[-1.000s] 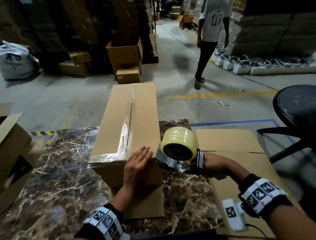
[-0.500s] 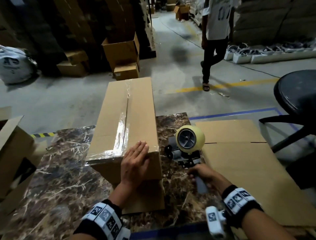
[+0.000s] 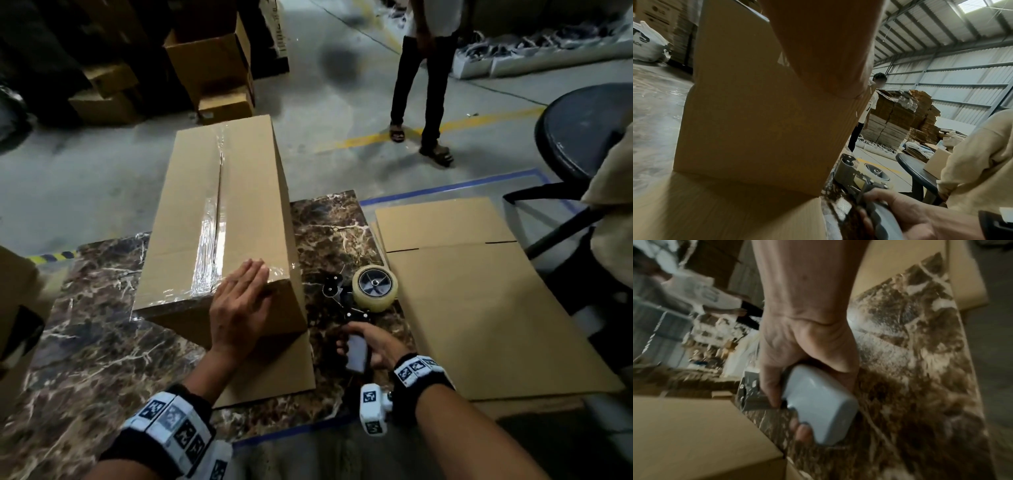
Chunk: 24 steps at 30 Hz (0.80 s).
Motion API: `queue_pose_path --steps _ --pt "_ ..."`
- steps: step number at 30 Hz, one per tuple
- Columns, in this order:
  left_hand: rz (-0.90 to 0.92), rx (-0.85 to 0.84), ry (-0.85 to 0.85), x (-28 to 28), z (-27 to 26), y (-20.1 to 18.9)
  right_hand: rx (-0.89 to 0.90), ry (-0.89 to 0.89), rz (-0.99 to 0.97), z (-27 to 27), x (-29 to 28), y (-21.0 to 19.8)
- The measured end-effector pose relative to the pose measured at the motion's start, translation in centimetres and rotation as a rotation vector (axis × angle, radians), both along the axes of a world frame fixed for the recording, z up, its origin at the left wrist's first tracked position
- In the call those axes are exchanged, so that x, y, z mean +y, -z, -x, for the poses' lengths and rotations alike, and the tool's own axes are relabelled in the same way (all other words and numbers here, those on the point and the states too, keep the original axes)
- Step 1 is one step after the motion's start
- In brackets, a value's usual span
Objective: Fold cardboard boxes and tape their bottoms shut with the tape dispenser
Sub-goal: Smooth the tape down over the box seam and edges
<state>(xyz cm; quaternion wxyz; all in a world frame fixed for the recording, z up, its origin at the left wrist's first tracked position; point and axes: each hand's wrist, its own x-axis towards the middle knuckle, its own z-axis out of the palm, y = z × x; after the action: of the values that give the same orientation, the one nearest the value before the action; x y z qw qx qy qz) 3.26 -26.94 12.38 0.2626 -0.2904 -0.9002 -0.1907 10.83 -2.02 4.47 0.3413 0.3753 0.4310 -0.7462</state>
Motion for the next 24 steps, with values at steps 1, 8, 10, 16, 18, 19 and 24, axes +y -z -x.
queue_pose_path --steps 1,8,10,16,18,19,24 --pt "0.002 -0.003 0.001 0.0 0.0 0.0 0.03 -0.059 -0.135 0.0 0.0 -0.1" --pt "0.046 -0.05 0.009 0.0 -0.4 -0.2 0.165 -0.326 -0.745 -0.4 2.0 -0.3" --pt "0.048 -0.069 0.027 -0.2 -0.5 -0.4 0.185 -0.37 -0.993 -0.3 2.4 -2.4" --pt "0.081 -0.209 0.05 0.0 -0.9 -1.6 0.631 0.118 -0.972 4.0 -1.2 -12.8" --pt "0.084 -0.256 0.058 0.0 -1.1 -2.5 0.718 0.143 -0.882 5.6 -4.1 -15.0" --pt "0.095 -0.282 0.068 -0.1 -1.2 -3.0 0.732 0.114 -0.852 6.1 -5.7 -15.8" --pt "-0.021 -0.599 0.234 -2.2 1.3 -7.3 0.743 -0.025 -0.857 8.3 -11.4 -17.5"
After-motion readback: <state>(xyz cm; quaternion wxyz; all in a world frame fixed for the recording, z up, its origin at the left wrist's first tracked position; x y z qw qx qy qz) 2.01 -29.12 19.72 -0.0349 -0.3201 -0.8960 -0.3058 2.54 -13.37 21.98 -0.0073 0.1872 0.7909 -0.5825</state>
